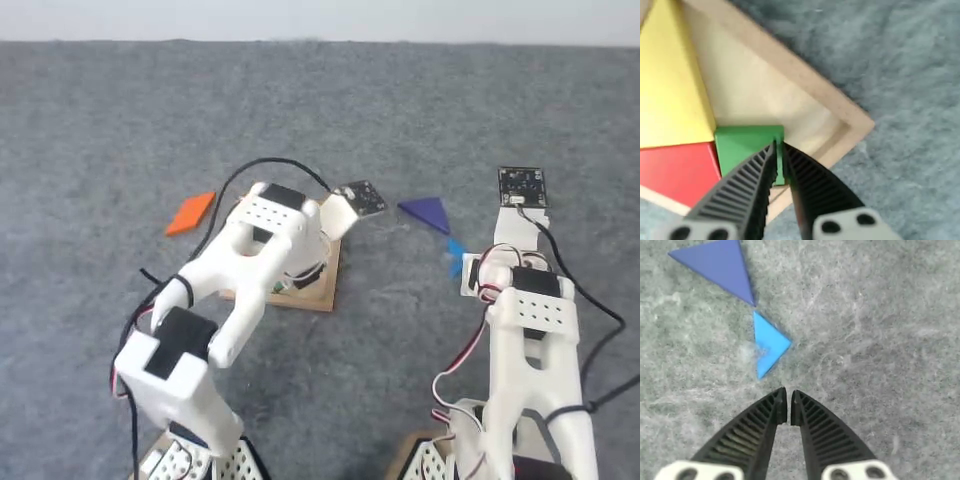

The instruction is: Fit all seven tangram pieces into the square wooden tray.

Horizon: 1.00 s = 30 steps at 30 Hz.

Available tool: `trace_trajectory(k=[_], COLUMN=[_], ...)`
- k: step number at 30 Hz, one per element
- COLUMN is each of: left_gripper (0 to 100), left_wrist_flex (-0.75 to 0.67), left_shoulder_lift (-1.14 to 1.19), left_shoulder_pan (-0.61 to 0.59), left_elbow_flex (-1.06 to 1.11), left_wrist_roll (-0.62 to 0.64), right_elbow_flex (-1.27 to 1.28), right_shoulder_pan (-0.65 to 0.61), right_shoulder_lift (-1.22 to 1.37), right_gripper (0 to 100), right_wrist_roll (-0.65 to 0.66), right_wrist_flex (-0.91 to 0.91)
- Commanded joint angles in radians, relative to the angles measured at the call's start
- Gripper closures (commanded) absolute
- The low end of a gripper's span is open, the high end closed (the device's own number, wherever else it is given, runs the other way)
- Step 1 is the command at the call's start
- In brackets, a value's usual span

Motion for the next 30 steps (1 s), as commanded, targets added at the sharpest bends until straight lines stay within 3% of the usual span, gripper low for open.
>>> trace_trajectory(k=[1,11,18,25,30], left_gripper=[99,99,99,99,99], left_wrist_flex=[0.040,-0.110,-0.324,-0.333,-0.324], left_shoulder_lift=[-0.043,-0.206,-0.212,-0.195,-0.054], left_shoulder_pan=[-0.011,-0.008,0.025,-0.003,-0.018], left_elbow_flex=[-0.045,0.070,0.114,0.139,0.101], left_wrist_roll=[0.005,0.060,0.201,0.198,0.196], right_elbow_flex=[-0.005,-0.005,-0.005,-0.005,-0.005], right_shoulder_pan=[-0.004,-0.004,-0.004,-0.007,-0.005], right_shoulder_lift=[-0.001,-0.001,-0.001,-0.001,-0.001], right_gripper=[96.8,96.8,96.8,96.8,96.8], right_wrist_roll=[-0.008,-0.008,-0.008,-0.008,-0.008], right_wrist_flex=[-0.013,-0.016,-0.015,-0.013,-0.012])
